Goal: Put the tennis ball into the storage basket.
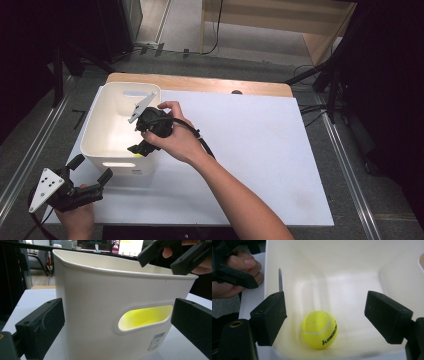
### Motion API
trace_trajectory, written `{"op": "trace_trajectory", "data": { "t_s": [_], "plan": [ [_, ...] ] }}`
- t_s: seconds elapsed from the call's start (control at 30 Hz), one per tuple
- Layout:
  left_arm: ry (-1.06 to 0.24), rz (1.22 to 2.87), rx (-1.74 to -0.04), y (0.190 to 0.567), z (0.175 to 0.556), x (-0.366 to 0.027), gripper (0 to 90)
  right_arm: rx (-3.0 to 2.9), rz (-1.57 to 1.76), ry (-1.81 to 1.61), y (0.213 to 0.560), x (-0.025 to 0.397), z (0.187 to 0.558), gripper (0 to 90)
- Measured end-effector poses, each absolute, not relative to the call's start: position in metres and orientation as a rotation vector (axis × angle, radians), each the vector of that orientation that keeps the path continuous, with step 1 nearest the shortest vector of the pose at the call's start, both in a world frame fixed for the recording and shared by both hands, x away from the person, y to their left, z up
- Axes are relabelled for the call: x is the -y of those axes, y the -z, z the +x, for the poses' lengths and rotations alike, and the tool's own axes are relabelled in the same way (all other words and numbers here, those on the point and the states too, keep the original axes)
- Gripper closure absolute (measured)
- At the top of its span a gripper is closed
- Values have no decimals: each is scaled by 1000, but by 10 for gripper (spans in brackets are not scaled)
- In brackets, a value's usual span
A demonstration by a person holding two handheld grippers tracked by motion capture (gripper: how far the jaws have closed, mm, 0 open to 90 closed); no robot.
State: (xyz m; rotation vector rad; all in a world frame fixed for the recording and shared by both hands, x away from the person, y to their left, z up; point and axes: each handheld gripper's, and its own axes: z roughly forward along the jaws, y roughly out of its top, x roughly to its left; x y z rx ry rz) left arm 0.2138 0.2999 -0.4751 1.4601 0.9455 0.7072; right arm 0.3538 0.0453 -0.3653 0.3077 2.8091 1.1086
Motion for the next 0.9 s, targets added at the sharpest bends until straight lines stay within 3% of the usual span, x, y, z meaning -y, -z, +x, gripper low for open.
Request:
{"op": "trace_trajectory", "data": {
  "t_s": [0.2, 0.9],
  "plan": [
    [-707, 1459, -945, 475, 214, -300, 0, -2757, 330, -1146, 355, -35, 349, 113],
    [-709, 1460, -945, 475, 214, -299, 0, -2666, 451, -1198, 352, 9, 337, 88]
  ]
}}
